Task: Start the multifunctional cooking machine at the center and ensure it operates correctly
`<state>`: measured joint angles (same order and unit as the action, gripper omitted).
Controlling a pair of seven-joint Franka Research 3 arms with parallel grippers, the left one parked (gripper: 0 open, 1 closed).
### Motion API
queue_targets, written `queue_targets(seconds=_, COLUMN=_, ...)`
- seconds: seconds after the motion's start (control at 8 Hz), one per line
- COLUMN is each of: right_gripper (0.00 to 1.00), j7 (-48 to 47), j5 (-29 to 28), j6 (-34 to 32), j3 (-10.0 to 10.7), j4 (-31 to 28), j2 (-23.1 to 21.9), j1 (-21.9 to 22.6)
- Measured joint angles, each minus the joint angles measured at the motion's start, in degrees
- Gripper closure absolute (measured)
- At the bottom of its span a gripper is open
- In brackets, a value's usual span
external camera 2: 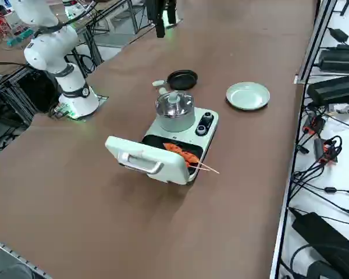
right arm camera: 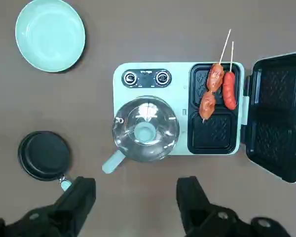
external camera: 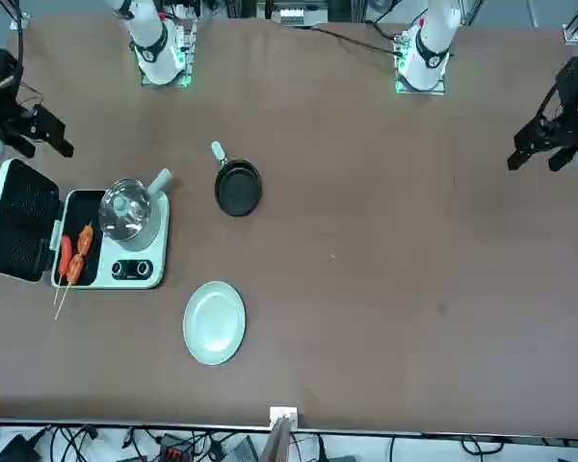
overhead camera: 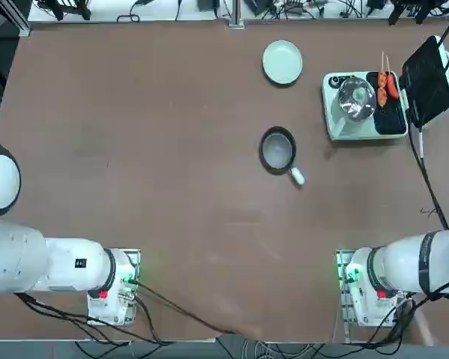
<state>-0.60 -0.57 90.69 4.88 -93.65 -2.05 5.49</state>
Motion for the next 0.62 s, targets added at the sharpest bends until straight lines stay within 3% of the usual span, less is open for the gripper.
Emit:
queue_targets(seconds=0.38, right_gripper=0.0, j7=0.0, j5=0.0, j6=0.5, j3=-0.1, j4=0.0, j2=0.3, j1=0.0)
queue_targets(seconds=0.62, right_gripper=0.0, j7=0.0, j5=0.0, j6=5.3, j3=-0.1, j4=-0.2, j2=3.3, j1=-0.1)
